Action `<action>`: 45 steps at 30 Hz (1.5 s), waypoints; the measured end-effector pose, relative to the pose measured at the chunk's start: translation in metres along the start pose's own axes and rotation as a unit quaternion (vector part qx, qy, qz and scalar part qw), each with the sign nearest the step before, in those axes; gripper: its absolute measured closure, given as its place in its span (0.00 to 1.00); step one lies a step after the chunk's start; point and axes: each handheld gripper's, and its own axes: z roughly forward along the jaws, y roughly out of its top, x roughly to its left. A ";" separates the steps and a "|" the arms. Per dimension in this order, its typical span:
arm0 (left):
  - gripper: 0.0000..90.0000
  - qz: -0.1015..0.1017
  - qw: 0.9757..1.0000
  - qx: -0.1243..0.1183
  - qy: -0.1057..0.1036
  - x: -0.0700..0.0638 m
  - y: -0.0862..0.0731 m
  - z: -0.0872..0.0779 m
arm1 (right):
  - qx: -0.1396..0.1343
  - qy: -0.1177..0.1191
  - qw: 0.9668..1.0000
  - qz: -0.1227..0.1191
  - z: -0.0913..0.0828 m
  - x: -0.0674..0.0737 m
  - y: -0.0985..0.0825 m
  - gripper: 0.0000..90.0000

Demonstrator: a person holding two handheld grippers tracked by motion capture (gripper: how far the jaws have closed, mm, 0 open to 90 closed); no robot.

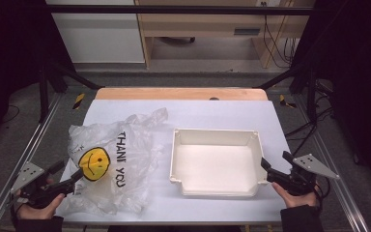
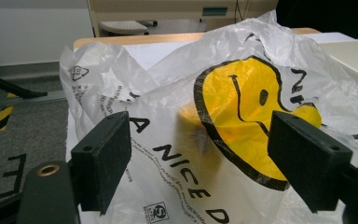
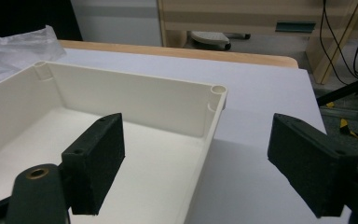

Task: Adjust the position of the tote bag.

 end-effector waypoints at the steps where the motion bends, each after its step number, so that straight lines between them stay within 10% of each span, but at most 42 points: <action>1: 0.23 0.000 1.000 0.000 0.000 0.000 0.000 0.000 | 0.000 0.000 1.000 0.000 0.000 0.000 0.000 0.21; 25: 0.26 0.003 1.000 -0.009 -0.009 -0.010 0.000 0.002 | 0.002 0.053 0.998 -0.019 0.013 0.048 0.018 0.24; 45: 0.30 -0.005 1.000 -0.021 -0.006 -0.007 0.003 -0.005 | 0.023 0.142 0.988 -0.054 0.050 0.135 0.036 0.26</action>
